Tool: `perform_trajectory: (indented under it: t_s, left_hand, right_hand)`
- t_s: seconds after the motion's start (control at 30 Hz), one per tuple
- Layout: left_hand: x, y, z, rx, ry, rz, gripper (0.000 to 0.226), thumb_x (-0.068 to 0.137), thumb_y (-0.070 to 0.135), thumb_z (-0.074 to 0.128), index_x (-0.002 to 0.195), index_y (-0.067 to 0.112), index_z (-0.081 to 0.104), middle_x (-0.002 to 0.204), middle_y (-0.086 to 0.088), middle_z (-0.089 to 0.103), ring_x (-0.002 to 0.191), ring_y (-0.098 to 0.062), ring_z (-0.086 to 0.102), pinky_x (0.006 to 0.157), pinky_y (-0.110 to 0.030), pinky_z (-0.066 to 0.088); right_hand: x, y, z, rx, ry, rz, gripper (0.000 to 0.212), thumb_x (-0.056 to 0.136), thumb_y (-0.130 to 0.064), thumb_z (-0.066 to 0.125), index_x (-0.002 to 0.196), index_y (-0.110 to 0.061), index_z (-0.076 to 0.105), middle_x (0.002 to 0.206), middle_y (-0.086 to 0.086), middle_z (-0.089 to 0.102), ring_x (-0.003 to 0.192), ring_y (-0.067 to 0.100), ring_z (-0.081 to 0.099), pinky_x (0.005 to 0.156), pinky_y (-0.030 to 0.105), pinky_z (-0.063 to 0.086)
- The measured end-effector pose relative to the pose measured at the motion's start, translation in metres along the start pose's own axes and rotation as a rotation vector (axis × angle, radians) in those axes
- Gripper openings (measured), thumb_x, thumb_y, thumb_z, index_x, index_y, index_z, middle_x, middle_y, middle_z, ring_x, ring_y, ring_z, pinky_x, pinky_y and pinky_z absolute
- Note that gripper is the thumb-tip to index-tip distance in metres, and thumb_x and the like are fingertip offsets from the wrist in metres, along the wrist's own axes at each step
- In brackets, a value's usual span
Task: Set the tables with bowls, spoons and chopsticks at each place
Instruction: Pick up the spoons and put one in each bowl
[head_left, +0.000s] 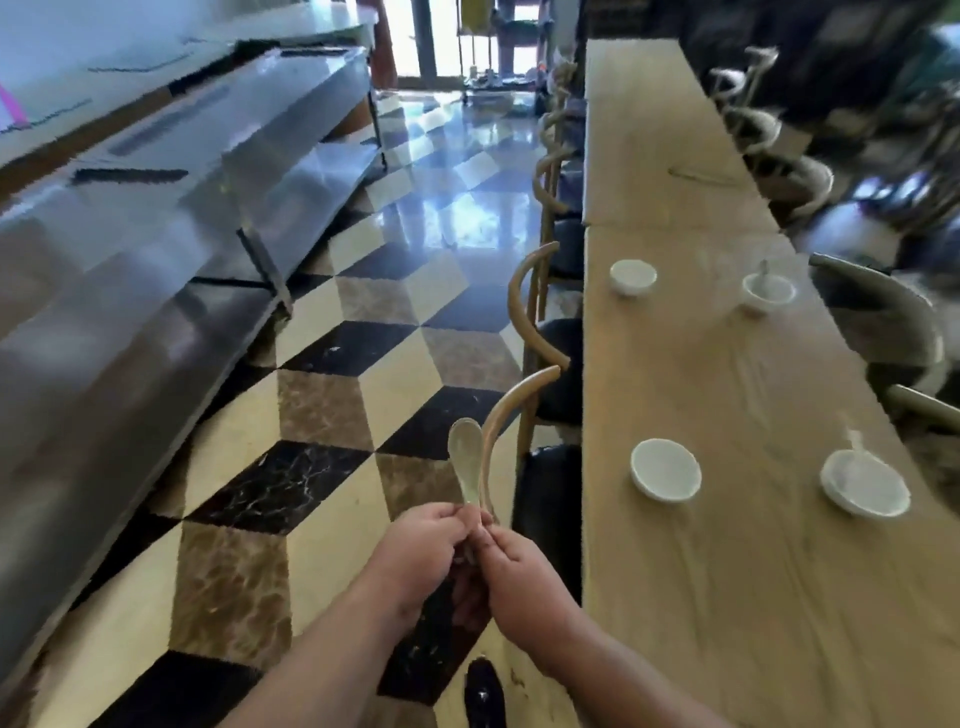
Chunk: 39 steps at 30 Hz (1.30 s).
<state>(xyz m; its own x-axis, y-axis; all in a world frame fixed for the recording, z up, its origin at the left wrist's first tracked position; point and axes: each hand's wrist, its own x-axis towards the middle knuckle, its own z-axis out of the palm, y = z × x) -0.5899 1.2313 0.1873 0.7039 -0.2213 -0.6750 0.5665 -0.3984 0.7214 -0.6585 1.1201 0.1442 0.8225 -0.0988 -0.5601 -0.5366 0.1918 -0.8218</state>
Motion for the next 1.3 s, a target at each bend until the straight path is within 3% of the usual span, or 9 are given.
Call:
perform_trajectory:
  t_s: [0.1,0.17,0.3,0.4,0.57,0.7,0.83,1.03,1.3]
  left_hand:
    - [0.046,0.022,-0.001,0.084,-0.019,0.028,0.028,0.109,0.029,0.059,0.101,0.018,0.084,0.095,-0.006,0.085,0.100,-0.027,0.079,0.091,-0.045,0.062]
    - [0.079,0.037,-0.003,0.131,-0.034,0.047,0.028,0.109,0.028,0.058,0.102,0.016,0.083,0.091,-0.007,0.084,0.090,-0.026,0.079,0.076,-0.040,0.061]
    - [0.126,0.076,-0.006,0.225,-0.078,0.042,0.028,0.109,0.026,0.059,0.103,0.013,0.083,0.086,-0.011,0.083,0.071,-0.021,0.076,0.057,-0.034,0.056]
    - [0.153,0.111,0.004,0.270,-0.123,0.043,0.026,0.108,0.027,0.061,0.102,0.016,0.084,0.093,-0.010,0.084,0.082,-0.024,0.082,0.069,-0.038,0.061]
    - [0.184,0.161,0.044,0.355,-0.252,0.077,0.024,0.103,0.034,0.069,0.096,0.020,0.087,0.099,-0.014,0.083,0.097,-0.035,0.081,0.091,-0.052,0.065]
    - [0.210,0.183,0.079,0.418,-0.406,0.120,0.027,0.103,0.034,0.069,0.104,0.012,0.085,0.094,-0.013,0.083,0.089,-0.031,0.079,0.085,-0.049,0.065]
    - [0.237,0.196,0.101,0.495,-0.582,0.112,0.028,0.105,0.031,0.067,0.106,0.006,0.081,0.077,-0.002,0.079,0.064,-0.009,0.073,0.060,-0.023,0.056]
    - [0.294,0.226,0.101,0.617,-0.738,0.209,0.021,0.103,0.031,0.071,0.107,0.015,0.084,0.089,-0.006,0.084,0.080,-0.020,0.079,0.080,-0.039,0.061]
    - [0.324,0.243,0.114,0.791,-0.995,0.158,0.013,0.101,0.020,0.073,0.099,0.015,0.085,0.100,-0.011,0.084,0.100,-0.027,0.080,0.083,-0.037,0.068]
  right_hand:
    - [0.038,-0.010,0.001,0.137,0.073,-0.044,0.030,0.113,-0.040,0.045,0.119,-0.028,0.072,0.100,0.018,0.080,0.092,0.037,0.078,0.088,0.048,0.065]
    - [0.065,-0.022,-0.001,0.201,0.103,-0.085,0.027,0.113,-0.040,0.045,0.121,-0.030,0.070,0.097,0.016,0.080,0.077,0.027,0.075,0.072,0.038,0.064]
    - [0.110,-0.045,-0.012,0.243,0.125,-0.084,0.029,0.112,-0.042,0.044,0.122,-0.027,0.067,0.093,0.011,0.081,0.076,0.028,0.075,0.072,0.041,0.064]
    - [0.132,-0.065,-0.032,0.281,0.174,-0.082,0.031,0.111,-0.044,0.047,0.127,-0.029,0.068,0.103,0.010,0.082,0.096,0.030,0.080,0.088,0.050,0.066]
    - [0.147,-0.090,-0.076,0.258,0.371,-0.165,0.030,0.113,-0.038,0.046,0.121,-0.029,0.074,0.089,-0.006,0.081,0.079,0.005,0.076,0.067,0.018,0.058]
    - [0.150,-0.099,-0.100,0.257,0.534,-0.199,0.032,0.114,-0.036,0.045,0.116,-0.030,0.077,0.092,0.003,0.080,0.074,0.009,0.073,0.065,0.024,0.058]
    - [0.154,-0.104,-0.113,0.258,0.718,-0.171,0.036,0.113,-0.036,0.049,0.108,-0.017,0.080,0.093,0.013,0.079,0.072,0.013,0.069,0.057,0.018,0.053]
    - [0.182,-0.132,-0.094,0.409,0.968,-0.141,0.037,0.109,-0.038,0.057,0.085,-0.032,0.084,0.081,0.001,0.082,0.075,0.009,0.076,0.078,0.034,0.062]
    - [0.204,-0.131,-0.069,0.421,1.218,0.009,0.033,0.108,-0.035,0.056,0.081,-0.030,0.074,0.067,0.000,0.069,0.063,0.019,0.063,0.067,0.041,0.052]
